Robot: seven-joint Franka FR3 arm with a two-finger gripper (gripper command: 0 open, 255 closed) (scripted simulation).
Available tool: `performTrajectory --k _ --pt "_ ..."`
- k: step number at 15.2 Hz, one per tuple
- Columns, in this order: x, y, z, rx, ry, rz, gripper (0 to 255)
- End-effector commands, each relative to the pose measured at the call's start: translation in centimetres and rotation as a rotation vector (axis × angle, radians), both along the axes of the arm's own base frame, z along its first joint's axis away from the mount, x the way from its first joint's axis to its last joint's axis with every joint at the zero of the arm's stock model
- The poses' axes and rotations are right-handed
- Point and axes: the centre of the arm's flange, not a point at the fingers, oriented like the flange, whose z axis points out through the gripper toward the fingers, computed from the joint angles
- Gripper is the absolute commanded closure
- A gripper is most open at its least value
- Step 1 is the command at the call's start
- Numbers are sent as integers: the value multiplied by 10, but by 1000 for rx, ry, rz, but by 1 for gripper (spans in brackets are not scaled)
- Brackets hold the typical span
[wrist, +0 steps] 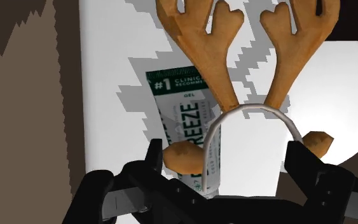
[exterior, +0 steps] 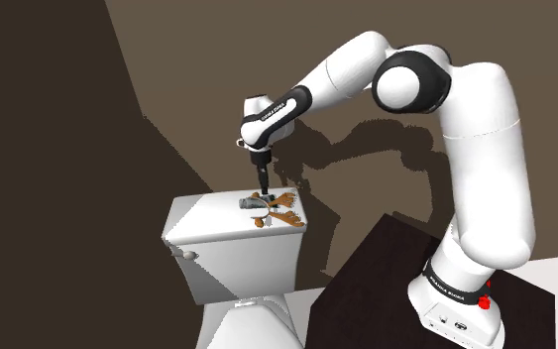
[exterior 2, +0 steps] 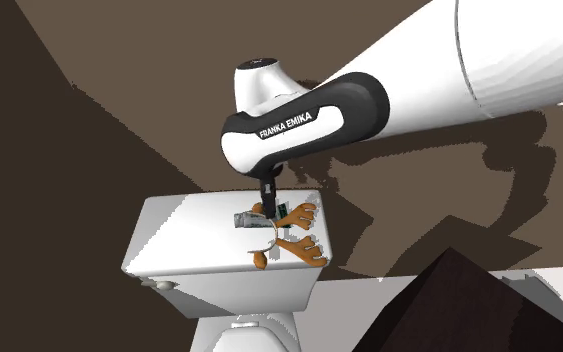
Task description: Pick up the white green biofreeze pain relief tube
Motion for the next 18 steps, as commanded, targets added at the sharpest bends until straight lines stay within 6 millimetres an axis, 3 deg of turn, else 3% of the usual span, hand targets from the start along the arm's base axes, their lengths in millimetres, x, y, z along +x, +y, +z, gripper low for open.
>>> performTrajectory --k 1,3,12,13,18 --pt "17 13 -20 11 6 40 0" --pt "30 23 -38 21 12 75 0" --pt "30 23 -78 21 12 75 0" --pt "30 24 -78 21 12 75 255" --pt "31 24 -78 21 12 75 255"
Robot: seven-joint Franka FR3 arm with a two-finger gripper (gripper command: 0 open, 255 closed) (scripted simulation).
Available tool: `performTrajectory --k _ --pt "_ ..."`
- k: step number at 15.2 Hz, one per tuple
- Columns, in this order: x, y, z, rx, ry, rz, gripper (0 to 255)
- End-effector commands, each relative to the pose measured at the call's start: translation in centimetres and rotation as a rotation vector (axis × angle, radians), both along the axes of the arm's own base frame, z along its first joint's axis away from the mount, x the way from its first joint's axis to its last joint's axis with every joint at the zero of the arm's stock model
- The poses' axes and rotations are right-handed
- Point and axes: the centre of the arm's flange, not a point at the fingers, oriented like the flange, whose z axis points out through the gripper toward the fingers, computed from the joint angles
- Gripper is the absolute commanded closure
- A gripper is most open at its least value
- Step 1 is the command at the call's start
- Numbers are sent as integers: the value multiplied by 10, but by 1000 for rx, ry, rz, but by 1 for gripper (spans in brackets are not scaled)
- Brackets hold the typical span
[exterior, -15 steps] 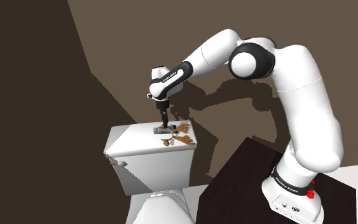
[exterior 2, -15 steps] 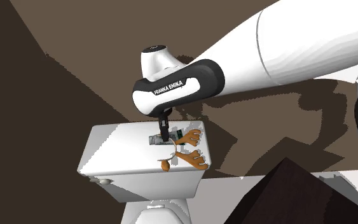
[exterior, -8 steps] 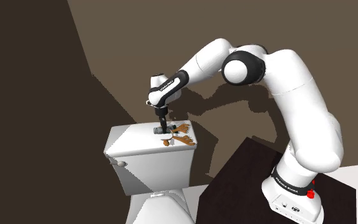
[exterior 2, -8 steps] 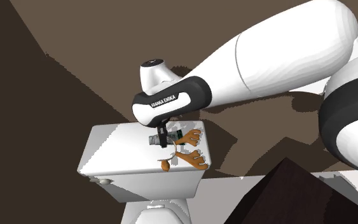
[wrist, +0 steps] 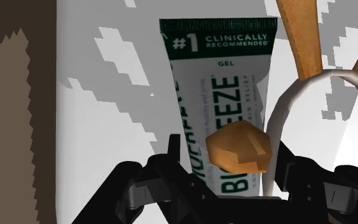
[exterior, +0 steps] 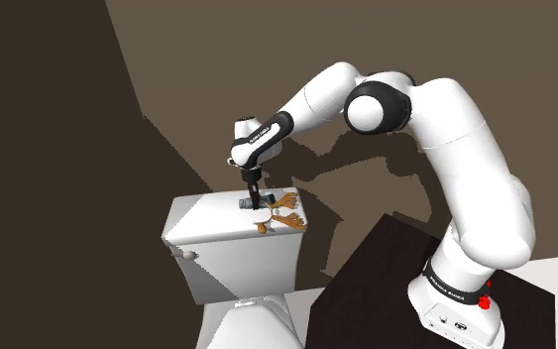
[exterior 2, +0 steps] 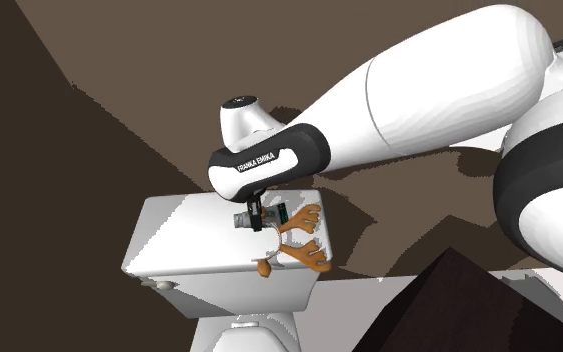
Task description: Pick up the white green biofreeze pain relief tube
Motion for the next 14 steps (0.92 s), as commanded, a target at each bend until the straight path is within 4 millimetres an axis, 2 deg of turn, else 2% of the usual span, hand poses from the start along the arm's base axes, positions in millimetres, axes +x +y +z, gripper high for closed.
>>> performTrajectory --k 1,4,14 --pt "0 0 -1 -1 2 -1 255" --pt "-1 -1 -1 -1 2 0 255" --pt "-1 -1 51 -1 2 0 255"
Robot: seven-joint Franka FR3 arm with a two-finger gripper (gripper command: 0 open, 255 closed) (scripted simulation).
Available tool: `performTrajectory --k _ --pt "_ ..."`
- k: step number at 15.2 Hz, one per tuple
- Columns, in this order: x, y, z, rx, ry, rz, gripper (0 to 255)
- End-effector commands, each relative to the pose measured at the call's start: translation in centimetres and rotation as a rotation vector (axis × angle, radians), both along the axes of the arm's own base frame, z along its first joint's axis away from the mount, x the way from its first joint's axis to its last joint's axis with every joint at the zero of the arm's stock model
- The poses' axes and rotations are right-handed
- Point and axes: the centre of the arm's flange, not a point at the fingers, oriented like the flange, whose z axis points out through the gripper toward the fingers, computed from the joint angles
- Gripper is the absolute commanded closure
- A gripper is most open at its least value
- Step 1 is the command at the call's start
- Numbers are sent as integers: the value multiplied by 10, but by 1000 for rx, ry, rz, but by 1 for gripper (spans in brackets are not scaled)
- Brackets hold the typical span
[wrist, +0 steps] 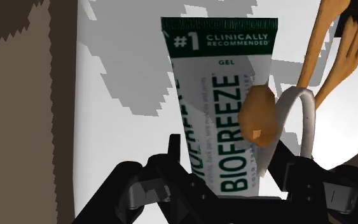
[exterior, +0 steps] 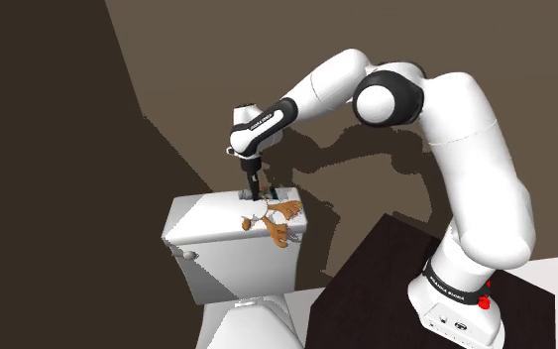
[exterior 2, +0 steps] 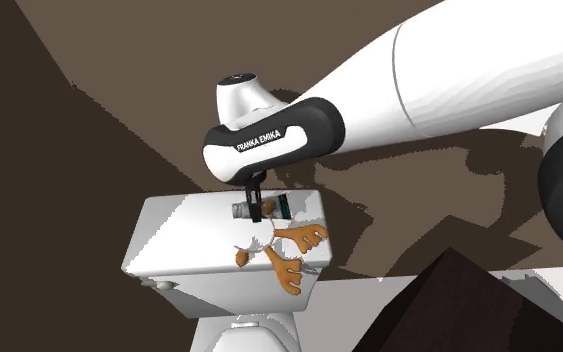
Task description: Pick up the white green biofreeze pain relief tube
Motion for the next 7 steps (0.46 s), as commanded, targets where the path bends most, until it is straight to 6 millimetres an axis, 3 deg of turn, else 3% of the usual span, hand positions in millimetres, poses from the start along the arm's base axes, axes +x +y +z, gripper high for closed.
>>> performTrajectory --k 1,5,7 --pt "0 0 12 0 0 0 255" --pt "0 0 33 0 0 0 255" --pt "0 0 33 0 0 0 255"
